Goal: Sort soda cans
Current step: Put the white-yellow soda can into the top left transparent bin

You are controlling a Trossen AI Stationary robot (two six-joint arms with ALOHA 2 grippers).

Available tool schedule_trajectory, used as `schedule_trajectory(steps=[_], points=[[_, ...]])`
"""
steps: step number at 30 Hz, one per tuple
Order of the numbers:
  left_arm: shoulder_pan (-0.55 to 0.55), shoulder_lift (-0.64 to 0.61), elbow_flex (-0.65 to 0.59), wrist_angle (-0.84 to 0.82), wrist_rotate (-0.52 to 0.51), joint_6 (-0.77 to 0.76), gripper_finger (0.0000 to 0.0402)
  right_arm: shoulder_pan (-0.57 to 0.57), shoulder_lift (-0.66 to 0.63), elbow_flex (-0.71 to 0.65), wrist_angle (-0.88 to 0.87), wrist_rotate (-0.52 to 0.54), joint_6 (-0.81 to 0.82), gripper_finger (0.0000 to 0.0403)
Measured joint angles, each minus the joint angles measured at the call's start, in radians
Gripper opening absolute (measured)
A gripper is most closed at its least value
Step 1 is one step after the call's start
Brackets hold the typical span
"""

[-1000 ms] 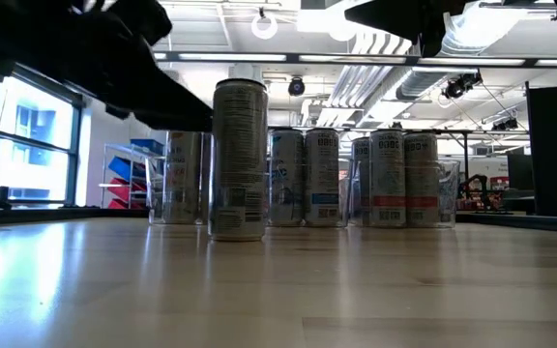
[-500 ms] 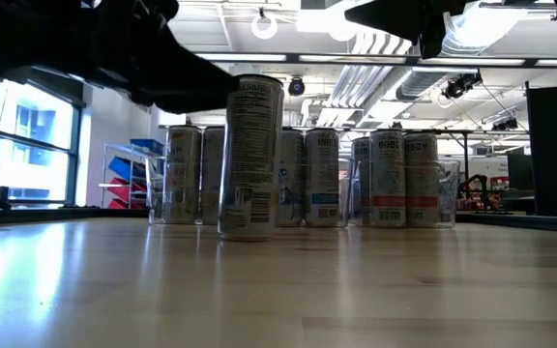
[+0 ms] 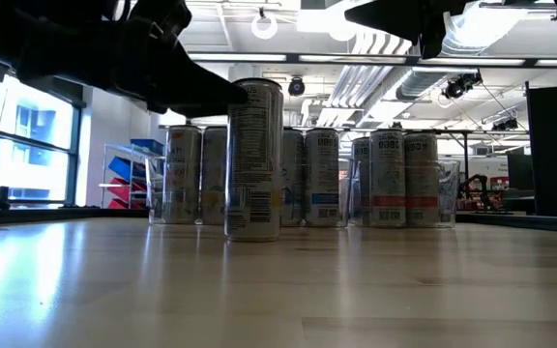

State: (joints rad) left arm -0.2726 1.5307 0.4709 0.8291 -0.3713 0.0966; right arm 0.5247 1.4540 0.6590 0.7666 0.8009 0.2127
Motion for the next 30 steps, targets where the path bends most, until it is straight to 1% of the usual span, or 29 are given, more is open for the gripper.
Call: schedule_trajectory(steps=[4, 7, 9, 15, 19, 24, 30], points=[[0.020, 0.000, 0.000, 0.005, 0.014, -0.003, 0.0326, 0.000, 0.000, 0.000, 0.000, 0.000, 0.000, 0.0248], [0.034, 0.000, 0.000, 0.006, 0.079, 0.006, 0.0326, 0.000, 0.000, 0.000, 0.000, 0.000, 0.000, 0.0248], [0.042, 0.000, 0.000, 0.007, 0.106, 0.016, 0.0326, 0.000, 0.000, 0.000, 0.000, 0.000, 0.000, 0.0248], [0.059, 0.000, 0.000, 0.032, 0.129, 0.021, 0.0326, 0.000, 0.000, 0.000, 0.000, 0.000, 0.000, 0.0248], [0.058, 0.044, 0.029, 0.046, 0.152, 0.055, 0.0326, 0.000, 0.000, 0.000, 0.000, 0.000, 0.001, 0.0248], [0.058, 0.117, 0.092, 0.042, 0.151, 0.059, 0.0326, 0.000, 0.000, 0.000, -0.010, 0.000, 0.025, 0.0248], [0.056, 0.130, 0.116, 0.042, 0.159, 0.073, 0.0325, 0.000, 0.000, 0.000, -0.027, 0.000, 0.042, 0.0248]])
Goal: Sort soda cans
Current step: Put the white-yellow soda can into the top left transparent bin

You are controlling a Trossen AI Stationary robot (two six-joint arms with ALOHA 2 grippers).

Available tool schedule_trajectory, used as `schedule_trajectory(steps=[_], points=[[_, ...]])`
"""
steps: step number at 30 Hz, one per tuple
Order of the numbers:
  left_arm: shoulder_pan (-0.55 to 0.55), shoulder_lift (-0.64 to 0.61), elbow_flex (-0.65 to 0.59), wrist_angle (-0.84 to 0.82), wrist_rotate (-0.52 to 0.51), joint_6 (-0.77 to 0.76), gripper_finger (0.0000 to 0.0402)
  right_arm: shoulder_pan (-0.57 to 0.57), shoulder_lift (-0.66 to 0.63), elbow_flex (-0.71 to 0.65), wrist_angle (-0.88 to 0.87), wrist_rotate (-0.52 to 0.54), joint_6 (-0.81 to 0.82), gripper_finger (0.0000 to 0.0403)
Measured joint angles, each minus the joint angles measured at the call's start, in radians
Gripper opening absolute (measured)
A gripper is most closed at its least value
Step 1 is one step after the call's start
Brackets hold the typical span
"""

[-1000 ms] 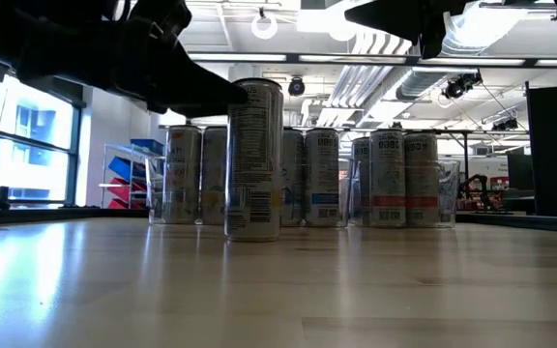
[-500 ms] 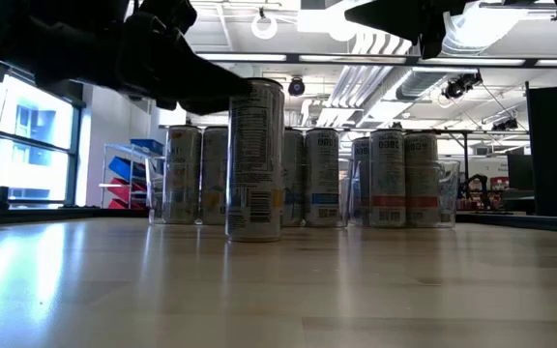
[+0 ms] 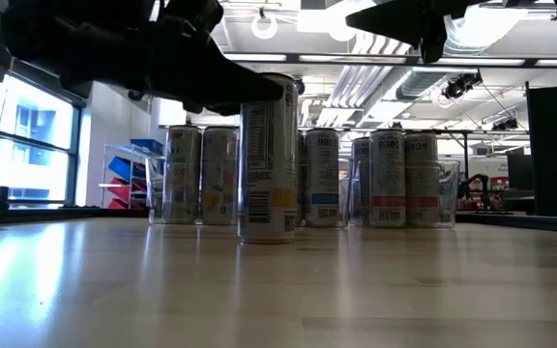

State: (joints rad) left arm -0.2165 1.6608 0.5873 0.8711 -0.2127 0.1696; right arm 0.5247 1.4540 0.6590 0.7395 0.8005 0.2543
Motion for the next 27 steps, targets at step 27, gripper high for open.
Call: schedule_trajectory(steps=[27], points=[[-0.064, -0.640, 0.002, -0.349, -0.511, 0.313, 0.0248, 0.000, 0.000, 0.000, -0.019, 0.000, 0.011, 0.0248]])
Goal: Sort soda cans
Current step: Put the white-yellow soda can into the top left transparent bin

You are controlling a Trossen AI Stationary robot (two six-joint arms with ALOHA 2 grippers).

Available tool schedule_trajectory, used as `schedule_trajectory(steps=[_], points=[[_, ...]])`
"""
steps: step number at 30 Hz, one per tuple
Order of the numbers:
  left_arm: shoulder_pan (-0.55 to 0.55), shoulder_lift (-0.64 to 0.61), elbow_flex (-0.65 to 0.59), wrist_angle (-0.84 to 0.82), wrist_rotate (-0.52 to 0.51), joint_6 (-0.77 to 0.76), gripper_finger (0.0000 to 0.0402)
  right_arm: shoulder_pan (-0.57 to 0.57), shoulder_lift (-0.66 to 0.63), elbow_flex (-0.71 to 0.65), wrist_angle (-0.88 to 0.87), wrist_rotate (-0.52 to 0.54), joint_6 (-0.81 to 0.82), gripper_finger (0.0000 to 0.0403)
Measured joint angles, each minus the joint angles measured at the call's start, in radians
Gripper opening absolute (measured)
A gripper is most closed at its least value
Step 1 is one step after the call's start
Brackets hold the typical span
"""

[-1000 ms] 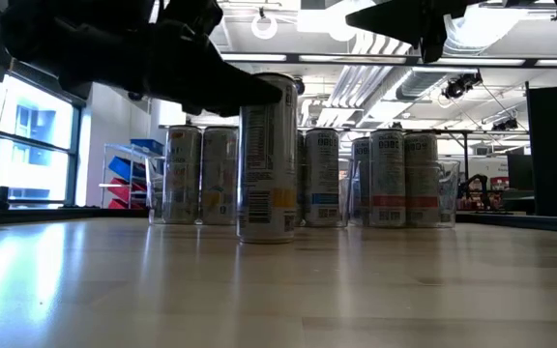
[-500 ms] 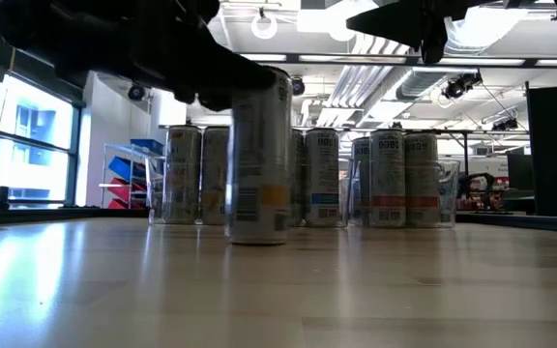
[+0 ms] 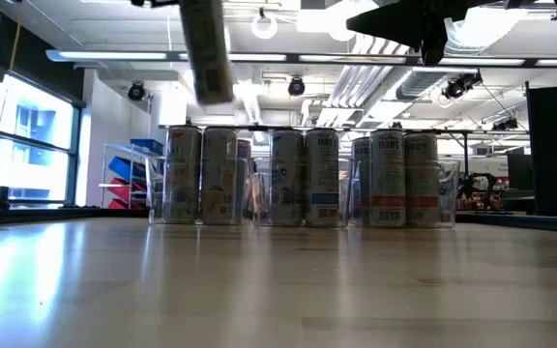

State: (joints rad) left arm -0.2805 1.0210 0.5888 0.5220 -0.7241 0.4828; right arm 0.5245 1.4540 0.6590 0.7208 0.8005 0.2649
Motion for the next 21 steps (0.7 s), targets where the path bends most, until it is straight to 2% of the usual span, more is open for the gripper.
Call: schedule_trajectory(steps=[2, 6, 8, 10, 16, 18, 21], points=[[0.046, -0.076, 0.000, 0.000, -0.032, 0.080, 0.0248, 0.000, 0.000, 0.000, 0.000, 0.000, -0.001, 0.0248], [0.214, -0.176, 0.000, 0.000, -0.012, 0.136, 0.0248, -0.004, 0.000, 0.000, 0.000, 0.000, -0.001, 0.0248], [0.325, -0.192, 0.000, -0.003, 0.045, 0.119, 0.0248, -0.007, 0.000, 0.000, 0.001, 0.000, 0.000, 0.0248], [0.443, -0.190, 0.000, -0.018, 0.146, 0.059, 0.0248, -0.008, 0.000, 0.000, 0.001, 0.000, -0.002, 0.0248], [0.781, -0.062, -0.003, -0.104, 0.368, -0.134, 0.0248, -0.010, 0.000, 0.000, 0.001, 0.000, -0.001, 0.0248], [0.852, -0.011, -0.002, -0.090, 0.439, -0.183, 0.0248, -0.010, 0.000, 0.000, 0.000, 0.000, -0.003, 0.0248], [0.914, 0.058, -0.001, -0.087, 0.483, -0.220, 0.0248, -0.009, 0.000, 0.000, -0.006, 0.000, -0.002, 0.0248]])
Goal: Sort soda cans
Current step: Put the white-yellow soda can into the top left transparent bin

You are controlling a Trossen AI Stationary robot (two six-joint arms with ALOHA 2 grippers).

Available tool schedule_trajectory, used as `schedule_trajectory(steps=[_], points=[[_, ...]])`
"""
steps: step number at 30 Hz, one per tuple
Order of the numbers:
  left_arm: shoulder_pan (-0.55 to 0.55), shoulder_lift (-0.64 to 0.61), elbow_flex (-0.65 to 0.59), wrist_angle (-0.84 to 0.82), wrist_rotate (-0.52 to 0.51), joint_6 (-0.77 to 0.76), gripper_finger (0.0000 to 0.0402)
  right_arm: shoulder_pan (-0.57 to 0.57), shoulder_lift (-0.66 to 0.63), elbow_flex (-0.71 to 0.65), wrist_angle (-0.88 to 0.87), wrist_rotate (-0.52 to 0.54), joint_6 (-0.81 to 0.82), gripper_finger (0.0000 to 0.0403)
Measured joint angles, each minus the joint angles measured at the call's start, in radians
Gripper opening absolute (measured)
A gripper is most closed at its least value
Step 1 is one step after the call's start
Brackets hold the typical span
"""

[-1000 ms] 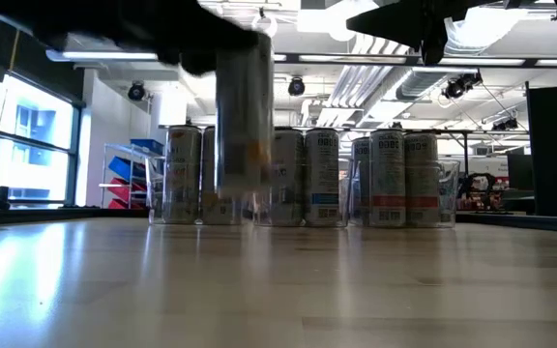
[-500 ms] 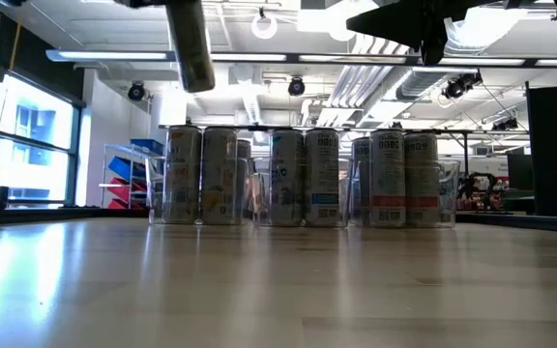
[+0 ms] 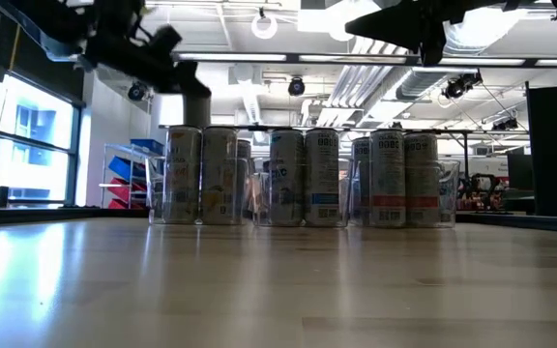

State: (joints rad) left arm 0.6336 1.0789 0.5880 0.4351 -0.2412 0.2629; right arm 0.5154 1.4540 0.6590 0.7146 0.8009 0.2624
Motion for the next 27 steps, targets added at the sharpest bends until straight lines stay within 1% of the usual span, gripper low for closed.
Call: schedule_trajectory(steps=[4, 9, 16, 22, 27], points=[[0.036, 0.064, -0.012, 0.027, 0.071, -0.041, 0.0248, 0.001, 0.000, 0.000, -0.013, 0.000, 0.002, 0.0248], [0.048, 0.108, -0.051, 0.051, 0.081, -0.072, 0.0248, 0.001, 0.000, 0.000, -0.016, 0.000, 0.027, 0.0248], [0.047, 0.113, -0.126, 0.126, 0.100, -0.106, 0.0248, 0.000, 0.000, 0.000, -0.016, 0.004, 0.028, 0.0248], [0.048, 0.110, -0.190, 0.213, 0.154, -0.132, 0.0250, 0.000, 0.000, 0.000, -0.015, 0.011, 0.027, 0.0248], [0.048, 0.112, -0.207, 0.213, 0.226, -0.139, 0.0252, 0.000, 0.000, 0.000, -0.015, 0.011, 0.026, 0.0248]])
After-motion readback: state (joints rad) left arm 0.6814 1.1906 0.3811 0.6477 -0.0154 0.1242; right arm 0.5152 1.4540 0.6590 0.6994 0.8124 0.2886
